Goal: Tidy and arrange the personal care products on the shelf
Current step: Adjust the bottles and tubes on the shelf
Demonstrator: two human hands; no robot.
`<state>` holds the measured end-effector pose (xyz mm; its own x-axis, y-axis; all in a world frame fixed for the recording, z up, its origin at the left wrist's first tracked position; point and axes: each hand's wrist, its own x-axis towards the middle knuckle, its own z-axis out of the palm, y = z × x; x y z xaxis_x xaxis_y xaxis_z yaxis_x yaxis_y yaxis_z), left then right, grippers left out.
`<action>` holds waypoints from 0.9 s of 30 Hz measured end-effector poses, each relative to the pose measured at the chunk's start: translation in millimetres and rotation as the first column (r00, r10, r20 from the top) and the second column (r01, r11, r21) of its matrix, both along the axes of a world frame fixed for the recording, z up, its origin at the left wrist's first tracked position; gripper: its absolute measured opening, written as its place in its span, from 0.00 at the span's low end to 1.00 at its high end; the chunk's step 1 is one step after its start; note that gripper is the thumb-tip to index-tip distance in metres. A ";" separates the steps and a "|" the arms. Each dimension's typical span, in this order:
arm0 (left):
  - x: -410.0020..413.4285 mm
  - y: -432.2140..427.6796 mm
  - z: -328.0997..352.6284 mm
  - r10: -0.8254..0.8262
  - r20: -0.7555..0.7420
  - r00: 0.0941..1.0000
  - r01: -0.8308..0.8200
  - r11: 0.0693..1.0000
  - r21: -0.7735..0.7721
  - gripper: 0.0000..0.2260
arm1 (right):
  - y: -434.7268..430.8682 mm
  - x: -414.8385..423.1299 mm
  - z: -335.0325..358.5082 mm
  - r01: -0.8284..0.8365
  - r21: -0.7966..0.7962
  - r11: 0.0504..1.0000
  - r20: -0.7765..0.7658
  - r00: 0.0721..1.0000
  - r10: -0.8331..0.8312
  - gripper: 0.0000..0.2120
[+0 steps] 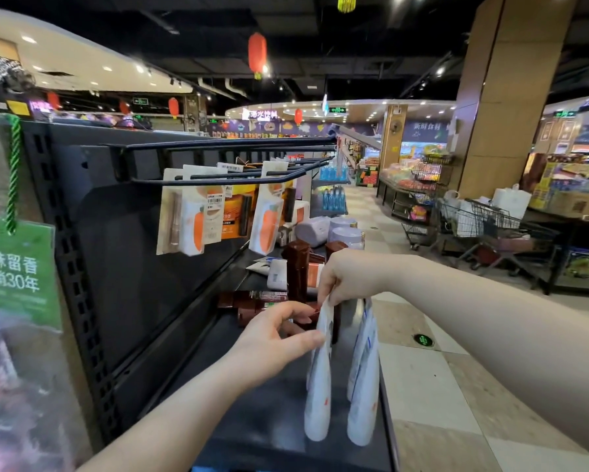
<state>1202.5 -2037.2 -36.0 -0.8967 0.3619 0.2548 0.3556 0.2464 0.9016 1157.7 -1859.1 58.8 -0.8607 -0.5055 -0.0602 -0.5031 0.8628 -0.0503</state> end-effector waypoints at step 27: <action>9.3 -24.1 -12.6 0.201 0.046 0.979 -0.200 0.980 -0.023 0.11 | -7.1 18.5 1.3 0.072 -0.051 0.996 -0.014 0.997 -0.073 0.15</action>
